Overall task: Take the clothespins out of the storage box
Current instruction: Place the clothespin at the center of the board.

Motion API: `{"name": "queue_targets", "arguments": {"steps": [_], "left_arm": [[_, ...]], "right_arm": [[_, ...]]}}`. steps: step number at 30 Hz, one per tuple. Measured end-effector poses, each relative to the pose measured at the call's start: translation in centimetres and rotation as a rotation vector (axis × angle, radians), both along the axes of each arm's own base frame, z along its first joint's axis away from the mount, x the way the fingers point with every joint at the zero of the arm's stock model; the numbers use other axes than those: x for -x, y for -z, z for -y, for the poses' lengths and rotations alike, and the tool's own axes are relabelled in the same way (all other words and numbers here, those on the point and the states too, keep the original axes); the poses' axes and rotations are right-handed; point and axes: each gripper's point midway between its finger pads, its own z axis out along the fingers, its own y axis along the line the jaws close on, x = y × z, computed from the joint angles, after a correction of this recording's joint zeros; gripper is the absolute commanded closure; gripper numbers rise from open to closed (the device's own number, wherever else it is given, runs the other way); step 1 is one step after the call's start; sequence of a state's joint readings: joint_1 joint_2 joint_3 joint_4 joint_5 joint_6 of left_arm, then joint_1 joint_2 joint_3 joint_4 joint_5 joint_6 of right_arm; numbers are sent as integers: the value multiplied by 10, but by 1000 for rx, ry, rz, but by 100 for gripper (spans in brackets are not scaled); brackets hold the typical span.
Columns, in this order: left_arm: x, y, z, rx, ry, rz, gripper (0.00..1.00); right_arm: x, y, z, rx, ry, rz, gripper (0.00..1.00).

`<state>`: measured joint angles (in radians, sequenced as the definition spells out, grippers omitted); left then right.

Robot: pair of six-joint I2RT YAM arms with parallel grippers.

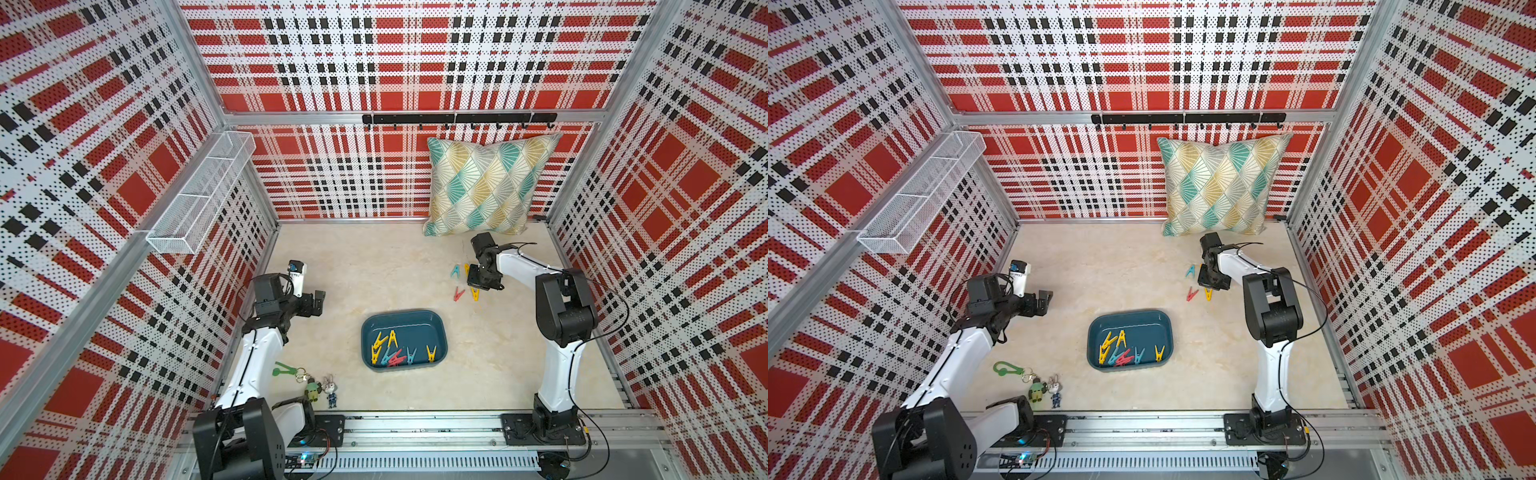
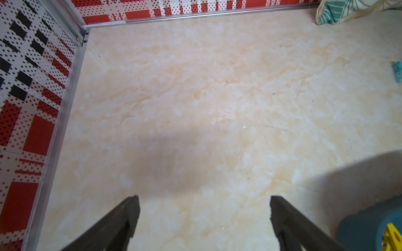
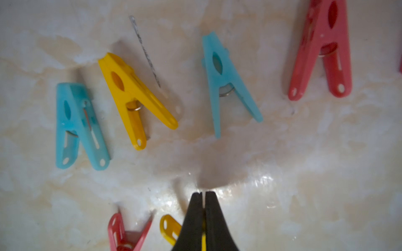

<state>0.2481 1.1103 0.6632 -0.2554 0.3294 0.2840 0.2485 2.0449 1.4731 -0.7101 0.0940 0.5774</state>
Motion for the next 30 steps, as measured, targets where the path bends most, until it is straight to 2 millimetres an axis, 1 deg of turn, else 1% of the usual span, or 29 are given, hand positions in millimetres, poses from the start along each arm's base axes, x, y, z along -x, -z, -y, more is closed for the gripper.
{"name": "queue_targets", "arguments": {"steps": [5, 8, 15, 19, 22, 25, 27, 30], "left_arm": [[0, -1, 0, 2, 1, 2, 1], [0, -2, -1, 2, -1, 5, 1], [0, -2, -2, 3, -3, 7, 1], [1, -2, -2, 3, -4, 7, 1], [1, -2, -2, 6, -2, 8, 1], [1, -3, -2, 6, -3, 8, 1], [1, -3, -2, 7, -4, 10, 1], [1, -4, -2, 9, -2, 12, 1]], "right_arm": [[-9, 3, -6, -9, -14, 1, 95], [-10, 2, -8, -9, -19, 3, 91], [-8, 3, -12, -2, -31, -2, 88], [-3, 8, -9, 9, -29, -19, 86], [-3, 8, -7, 20, -26, -17, 86], [-3, 8, -6, 27, -25, -15, 81], [-3, 8, -6, 28, -25, -14, 76], [-3, 8, -6, 29, -26, -16, 73]]}}
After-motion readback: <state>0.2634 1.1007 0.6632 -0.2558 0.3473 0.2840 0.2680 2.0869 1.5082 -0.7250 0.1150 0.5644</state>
